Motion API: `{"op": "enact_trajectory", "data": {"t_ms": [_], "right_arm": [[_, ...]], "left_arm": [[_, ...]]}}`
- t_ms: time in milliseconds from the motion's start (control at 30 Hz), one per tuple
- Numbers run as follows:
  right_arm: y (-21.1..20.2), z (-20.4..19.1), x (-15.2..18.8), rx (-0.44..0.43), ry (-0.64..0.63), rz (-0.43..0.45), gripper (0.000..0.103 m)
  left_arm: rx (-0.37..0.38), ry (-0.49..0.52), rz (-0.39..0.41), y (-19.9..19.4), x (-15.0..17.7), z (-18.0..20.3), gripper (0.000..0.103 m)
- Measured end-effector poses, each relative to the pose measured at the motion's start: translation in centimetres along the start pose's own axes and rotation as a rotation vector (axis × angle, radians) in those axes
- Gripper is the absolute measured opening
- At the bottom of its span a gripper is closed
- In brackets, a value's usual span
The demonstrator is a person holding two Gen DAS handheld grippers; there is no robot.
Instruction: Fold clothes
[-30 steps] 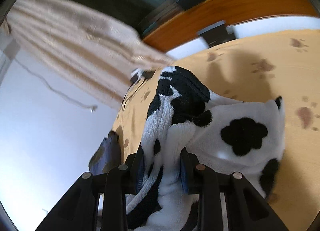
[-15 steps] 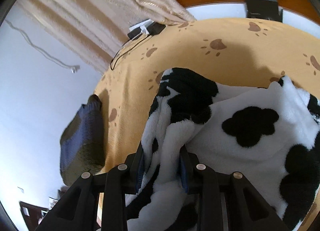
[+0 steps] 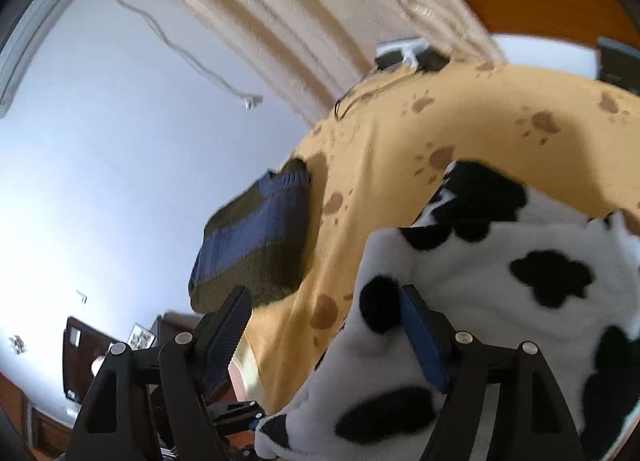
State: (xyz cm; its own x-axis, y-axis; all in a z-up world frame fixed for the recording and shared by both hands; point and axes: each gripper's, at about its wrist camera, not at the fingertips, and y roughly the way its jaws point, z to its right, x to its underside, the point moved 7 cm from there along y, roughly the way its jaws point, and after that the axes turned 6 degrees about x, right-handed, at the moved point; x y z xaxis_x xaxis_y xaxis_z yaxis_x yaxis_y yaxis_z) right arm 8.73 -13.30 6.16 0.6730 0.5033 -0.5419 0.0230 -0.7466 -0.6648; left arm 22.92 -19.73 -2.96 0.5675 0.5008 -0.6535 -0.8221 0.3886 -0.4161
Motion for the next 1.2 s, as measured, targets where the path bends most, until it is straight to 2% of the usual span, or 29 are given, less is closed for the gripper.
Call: {"op": "enact_trajectory", "data": {"t_ms": [133,233,333,433,500,533,633,667,733,767,867,933,1000,1067,1133,1200], "right_arm": [[-4.5,0.5,0.6,0.051,-0.027,0.132,0.077],[-7.5,0.9,2.0,0.179,-0.081,0.242,0.077],[-7.3,0.5,4.5,0.352,-0.205,0.270,0.077],[-7.3,0.0,6.9,0.525,-0.329,0.296,0.077],[-7.3,-0.4,8.4,0.640,-0.412,0.312,0.077],[-6.9,-0.6,9.2,0.661,-0.433,0.303,0.077],[-4.4,-0.9,11.4,0.629,-0.433,0.232,0.077],[-3.7,-0.5,12.0,0.615,-0.416,0.215,0.077],[-3.1,0.2,13.0,0.576,-0.359,0.207,0.077],[-2.9,0.5,13.6,0.555,-0.327,0.207,0.077],[-2.8,0.5,14.9,0.528,-0.302,0.223,0.078],[-2.8,0.2,15.6,0.526,-0.312,0.230,0.078],[-2.7,0.0,16.4,0.524,-0.334,0.240,0.078],[-2.5,-0.4,16.8,0.523,-0.359,0.244,0.079],[-2.5,-0.5,16.8,0.523,-0.367,0.243,0.079],[-3.0,-0.4,16.6,0.500,-0.365,0.245,0.079]], "left_arm": [[-0.061,0.001,0.019,-1.5,-0.6,-1.2,0.030],[-0.098,0.043,0.081,-3.7,-2.8,-1.1,0.030],[-0.127,0.112,0.151,-5.7,-5.7,0.0,0.031],[-0.123,0.207,0.200,-6.3,-8.4,2.6,0.044],[-0.079,0.269,0.204,-5.7,-9.8,5.1,0.062],[-0.046,0.302,0.196,-5.0,-10.3,6.5,0.065],[0.070,0.399,0.149,-1.9,-11.1,10.8,0.075],[0.094,0.430,0.133,-0.9,-11.3,11.9,0.080],[0.104,0.478,0.087,1.6,-11.4,12.9,0.080],[0.108,0.482,0.052,3.3,-11.5,13.0,0.080],[0.083,0.383,-0.070,7.9,-11.4,10.4,0.080],[0.006,0.316,-0.126,9.9,-11.3,7.7,0.080],[-0.064,0.271,-0.141,10.8,-10.9,5.1,0.080],[-0.125,0.295,-0.130,10.7,-10.6,4.3,0.079],[-0.226,0.373,-0.112,10.6,-10.3,4.0,0.079],[-0.264,0.366,-0.132,10.8,-9.4,2.5,0.082]]}}
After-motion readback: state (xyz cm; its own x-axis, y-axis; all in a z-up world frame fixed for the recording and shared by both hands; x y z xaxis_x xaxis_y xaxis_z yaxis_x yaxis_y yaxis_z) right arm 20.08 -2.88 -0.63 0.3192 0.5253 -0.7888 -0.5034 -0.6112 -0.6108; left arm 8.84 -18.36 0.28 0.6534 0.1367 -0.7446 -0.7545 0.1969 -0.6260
